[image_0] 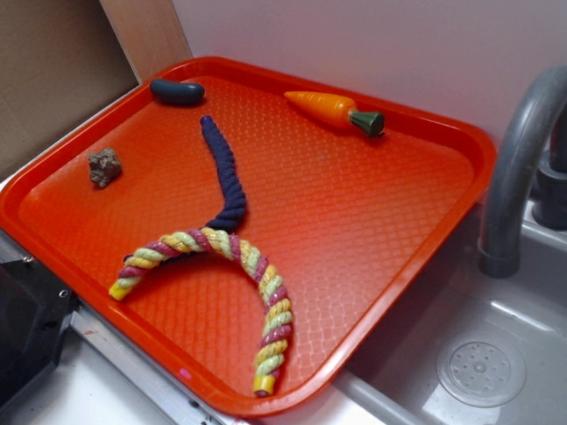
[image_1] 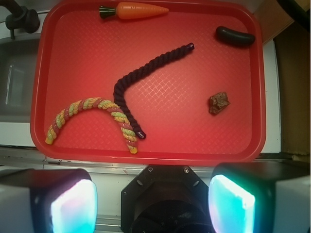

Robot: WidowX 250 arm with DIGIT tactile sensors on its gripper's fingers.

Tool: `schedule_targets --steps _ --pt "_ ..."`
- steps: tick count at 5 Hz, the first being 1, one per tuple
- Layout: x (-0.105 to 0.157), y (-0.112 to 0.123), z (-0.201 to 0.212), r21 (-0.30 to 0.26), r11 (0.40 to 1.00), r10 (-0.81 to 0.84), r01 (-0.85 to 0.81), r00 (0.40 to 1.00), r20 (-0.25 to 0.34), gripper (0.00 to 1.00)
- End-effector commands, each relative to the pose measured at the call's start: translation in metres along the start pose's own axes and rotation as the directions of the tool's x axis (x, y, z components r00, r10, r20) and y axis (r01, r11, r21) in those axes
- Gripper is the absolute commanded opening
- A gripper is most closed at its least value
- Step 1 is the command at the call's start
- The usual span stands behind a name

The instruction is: Grab the rock.

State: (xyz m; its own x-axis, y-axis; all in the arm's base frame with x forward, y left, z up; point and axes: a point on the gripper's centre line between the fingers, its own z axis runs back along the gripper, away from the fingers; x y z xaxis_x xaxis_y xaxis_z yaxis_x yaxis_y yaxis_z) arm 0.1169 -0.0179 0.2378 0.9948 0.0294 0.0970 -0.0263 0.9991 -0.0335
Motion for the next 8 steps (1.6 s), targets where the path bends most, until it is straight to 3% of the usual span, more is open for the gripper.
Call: schedule_targets --steps 1,2,3,4,5,6,8 --pt "0.000 0.000 0.000 0.000 1.000 0.000 0.000 1.000 0.000 1.00" --pt "0.001 0.006 -0.008 -0.024 0.973 0.231 -0.231 0.973 0.001 1.00" --pt "0.010 0.016 -0.026 -0.021 0.885 0.465 -0.465 0.885 0.007 1.00" --pt "0.020 0.034 -0.054 0.001 0.755 0.656 -0.656 0.754 0.028 1.00" --pt "0.043 0.063 -0.091 0.054 0.666 0.740 -0.744 0.668 0.073 1.00" --pt "0.057 0.078 -0.116 0.059 0.612 0.779 -0.788 0.614 0.127 1.00" --pt "0.069 0.105 -0.161 0.171 0.526 0.812 -0.833 0.552 0.190 1.00"
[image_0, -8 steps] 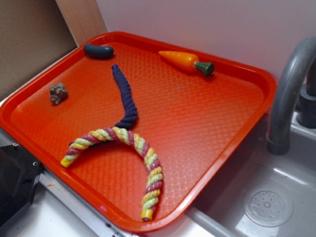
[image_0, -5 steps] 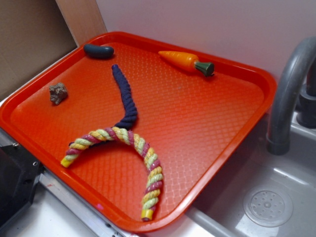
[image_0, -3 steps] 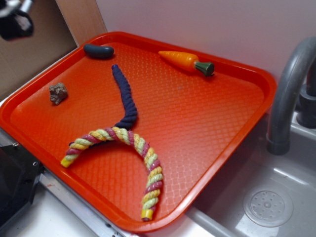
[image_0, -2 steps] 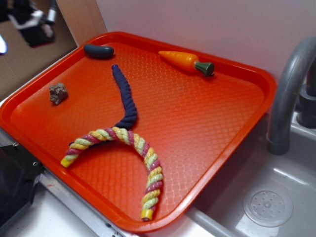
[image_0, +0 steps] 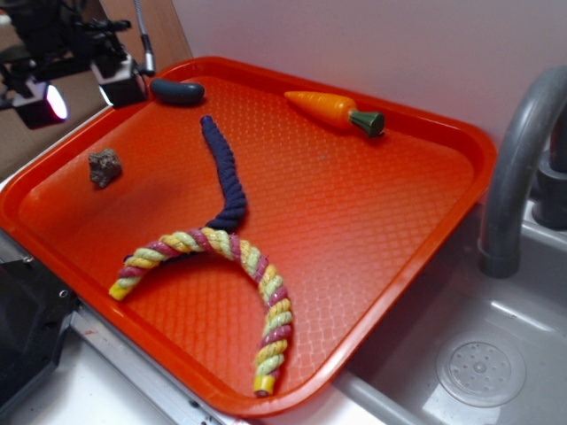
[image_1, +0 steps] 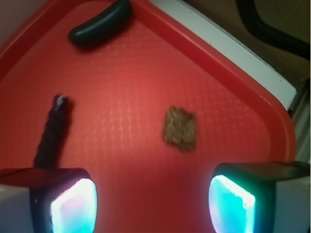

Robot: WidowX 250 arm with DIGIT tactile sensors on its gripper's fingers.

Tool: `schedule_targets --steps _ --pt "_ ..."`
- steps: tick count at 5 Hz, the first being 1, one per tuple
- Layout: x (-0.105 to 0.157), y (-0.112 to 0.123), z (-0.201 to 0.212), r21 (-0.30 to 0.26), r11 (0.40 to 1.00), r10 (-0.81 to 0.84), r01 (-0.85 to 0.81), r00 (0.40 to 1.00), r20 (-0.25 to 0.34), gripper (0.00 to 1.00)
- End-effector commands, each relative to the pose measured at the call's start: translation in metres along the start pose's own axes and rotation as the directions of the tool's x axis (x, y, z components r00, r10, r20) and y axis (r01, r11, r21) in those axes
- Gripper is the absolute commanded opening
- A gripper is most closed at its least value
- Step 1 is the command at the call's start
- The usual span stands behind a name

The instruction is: Grab the rock.

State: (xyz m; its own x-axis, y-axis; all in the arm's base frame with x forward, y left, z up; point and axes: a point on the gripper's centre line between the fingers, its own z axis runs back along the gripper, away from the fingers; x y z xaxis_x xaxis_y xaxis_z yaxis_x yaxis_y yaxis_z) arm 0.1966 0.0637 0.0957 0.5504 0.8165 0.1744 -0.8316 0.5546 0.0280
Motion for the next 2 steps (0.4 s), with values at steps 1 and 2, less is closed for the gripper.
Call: schedule_targets --steps 1,2 --pt "0.026 0.020 -0.037 0.124 0.989 0.076 -0.079 0.997 0.031 1.00" --pt "0.024 0.025 -0.049 0.160 0.985 0.056 -0.061 0.998 0.035 1.00"
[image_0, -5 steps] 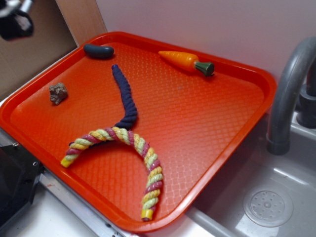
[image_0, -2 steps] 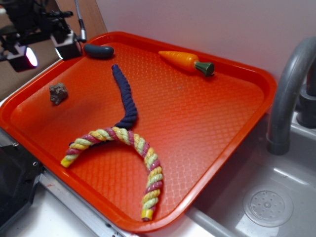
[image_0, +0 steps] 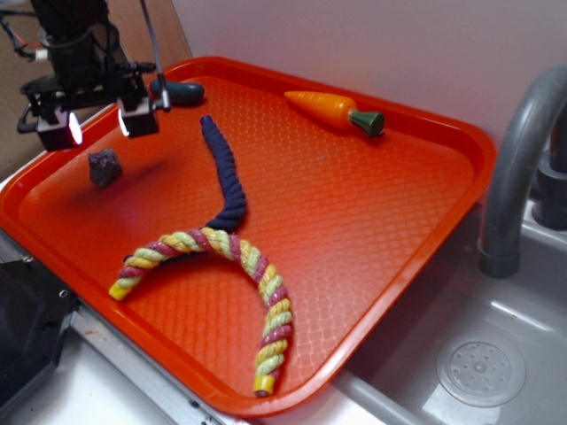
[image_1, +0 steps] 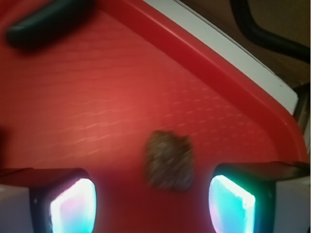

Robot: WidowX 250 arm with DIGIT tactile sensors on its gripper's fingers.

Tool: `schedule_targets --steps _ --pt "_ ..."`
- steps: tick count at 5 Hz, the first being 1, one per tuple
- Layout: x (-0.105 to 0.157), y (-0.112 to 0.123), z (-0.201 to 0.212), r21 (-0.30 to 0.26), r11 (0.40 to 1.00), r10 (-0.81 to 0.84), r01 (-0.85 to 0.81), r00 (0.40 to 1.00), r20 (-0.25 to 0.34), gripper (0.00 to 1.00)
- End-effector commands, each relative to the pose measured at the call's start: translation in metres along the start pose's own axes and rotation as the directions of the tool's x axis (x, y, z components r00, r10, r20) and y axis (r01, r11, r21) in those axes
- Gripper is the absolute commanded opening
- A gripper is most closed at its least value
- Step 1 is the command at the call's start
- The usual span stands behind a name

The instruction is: Grab the rock.

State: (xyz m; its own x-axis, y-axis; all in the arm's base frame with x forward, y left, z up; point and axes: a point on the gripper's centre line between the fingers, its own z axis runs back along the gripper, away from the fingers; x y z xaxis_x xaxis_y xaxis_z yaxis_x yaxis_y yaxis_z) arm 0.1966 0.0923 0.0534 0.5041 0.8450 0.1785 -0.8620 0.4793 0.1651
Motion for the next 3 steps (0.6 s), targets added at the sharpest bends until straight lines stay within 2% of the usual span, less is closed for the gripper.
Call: schedule_targets --steps 1,3 --pt "0.009 0.011 -0.015 0.042 0.999 -0.001 -0.001 0.999 0.047 1.00" --pt "-0.003 0.002 -0.032 0.074 0.995 -0.068 0.065 0.997 0.044 1.00"
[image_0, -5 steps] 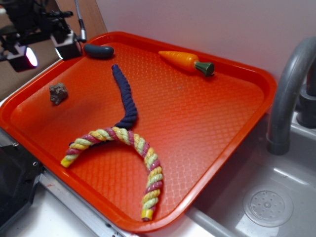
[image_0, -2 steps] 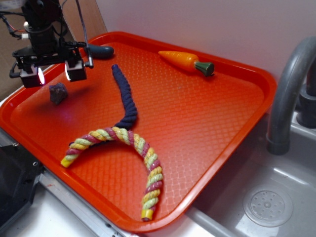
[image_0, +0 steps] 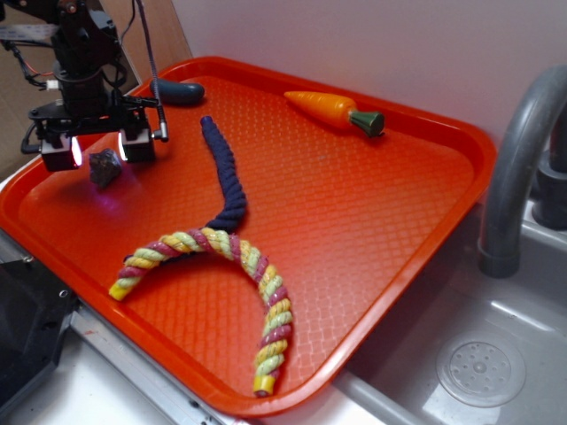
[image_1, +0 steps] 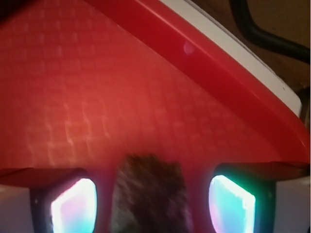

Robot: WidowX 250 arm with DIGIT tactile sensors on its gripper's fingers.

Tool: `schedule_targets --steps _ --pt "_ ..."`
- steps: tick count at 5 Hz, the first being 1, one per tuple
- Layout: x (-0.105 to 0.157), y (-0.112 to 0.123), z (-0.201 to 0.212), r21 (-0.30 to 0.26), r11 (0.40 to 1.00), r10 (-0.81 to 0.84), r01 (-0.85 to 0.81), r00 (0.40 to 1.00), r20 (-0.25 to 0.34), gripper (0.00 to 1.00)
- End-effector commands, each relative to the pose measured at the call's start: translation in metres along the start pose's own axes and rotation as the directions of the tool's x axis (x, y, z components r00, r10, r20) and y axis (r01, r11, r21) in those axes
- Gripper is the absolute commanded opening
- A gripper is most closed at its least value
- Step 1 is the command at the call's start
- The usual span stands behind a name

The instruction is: Grab the rock.

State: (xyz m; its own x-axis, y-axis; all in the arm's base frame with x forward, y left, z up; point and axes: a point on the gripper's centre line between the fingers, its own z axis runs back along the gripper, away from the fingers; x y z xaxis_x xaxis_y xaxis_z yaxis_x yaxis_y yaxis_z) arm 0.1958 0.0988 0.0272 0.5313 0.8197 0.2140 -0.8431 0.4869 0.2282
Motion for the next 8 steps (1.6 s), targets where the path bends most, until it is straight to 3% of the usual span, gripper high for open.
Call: schedule_targets --steps 1,4,5,6,8 --pt "-0.008 0.001 -0.012 0.013 0.998 -0.067 0.067 0.998 0.004 0.00" --pt "-0.018 0.003 -0.004 -0.025 0.994 -0.105 0.106 0.994 0.017 0.00" --pt "-0.011 -0.012 0.041 -0.146 0.959 -0.243 0.244 0.970 0.022 0.00" --pt "-0.011 -0.031 0.093 -0.262 0.847 -0.475 0.462 0.880 0.015 0.00" --pt "-0.051 -0.023 0.187 -0.423 0.510 -0.735 0.749 0.635 0.237 0.00"
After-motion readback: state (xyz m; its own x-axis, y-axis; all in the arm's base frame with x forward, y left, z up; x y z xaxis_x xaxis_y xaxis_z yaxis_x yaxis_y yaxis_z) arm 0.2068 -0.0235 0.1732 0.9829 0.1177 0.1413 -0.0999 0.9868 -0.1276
